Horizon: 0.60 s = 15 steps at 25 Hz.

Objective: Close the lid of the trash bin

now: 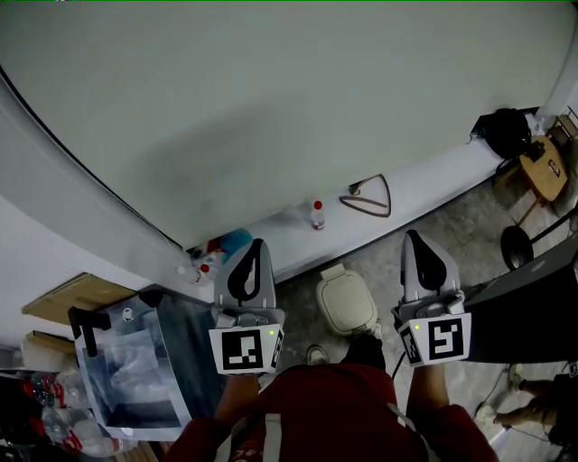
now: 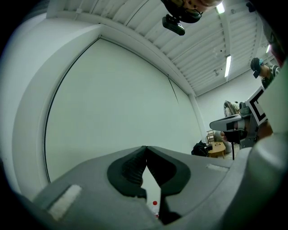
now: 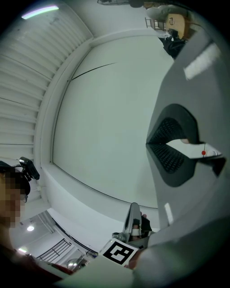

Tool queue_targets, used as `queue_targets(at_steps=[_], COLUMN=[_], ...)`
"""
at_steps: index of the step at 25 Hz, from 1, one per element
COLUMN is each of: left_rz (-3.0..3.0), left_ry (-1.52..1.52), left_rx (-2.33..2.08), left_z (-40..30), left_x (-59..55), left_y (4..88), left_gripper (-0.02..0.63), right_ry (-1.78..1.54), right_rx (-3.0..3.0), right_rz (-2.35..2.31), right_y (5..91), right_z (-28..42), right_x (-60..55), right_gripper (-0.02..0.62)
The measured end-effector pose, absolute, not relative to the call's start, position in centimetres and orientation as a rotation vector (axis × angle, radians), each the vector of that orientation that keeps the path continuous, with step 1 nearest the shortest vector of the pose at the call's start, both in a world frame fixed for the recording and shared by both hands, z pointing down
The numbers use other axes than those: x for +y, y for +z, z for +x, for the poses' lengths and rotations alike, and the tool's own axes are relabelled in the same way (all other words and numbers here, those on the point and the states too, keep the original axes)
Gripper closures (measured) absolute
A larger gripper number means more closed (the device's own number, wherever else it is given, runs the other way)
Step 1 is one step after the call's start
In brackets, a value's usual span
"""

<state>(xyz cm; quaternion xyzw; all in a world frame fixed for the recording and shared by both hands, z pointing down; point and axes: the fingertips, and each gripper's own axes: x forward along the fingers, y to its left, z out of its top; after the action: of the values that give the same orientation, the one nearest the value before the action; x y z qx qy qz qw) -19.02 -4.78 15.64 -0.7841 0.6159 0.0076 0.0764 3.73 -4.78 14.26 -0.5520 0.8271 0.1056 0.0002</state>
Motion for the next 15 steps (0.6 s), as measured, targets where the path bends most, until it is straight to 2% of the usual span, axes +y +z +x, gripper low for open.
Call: queue_targets(at_steps=[15], left_rz=[-2.356], left_ry=[0.054], left_rx=[1.839], left_z=[-18.9], left_x=[-4.8], left_y=[14.8], left_gripper=[0.606], right_ry=[0.362], right_rx=[2.59], right_rz=[-1.738], right_y=[13.3], right_z=[4.8], right_x=[-4.6], right_gripper=[0.595])
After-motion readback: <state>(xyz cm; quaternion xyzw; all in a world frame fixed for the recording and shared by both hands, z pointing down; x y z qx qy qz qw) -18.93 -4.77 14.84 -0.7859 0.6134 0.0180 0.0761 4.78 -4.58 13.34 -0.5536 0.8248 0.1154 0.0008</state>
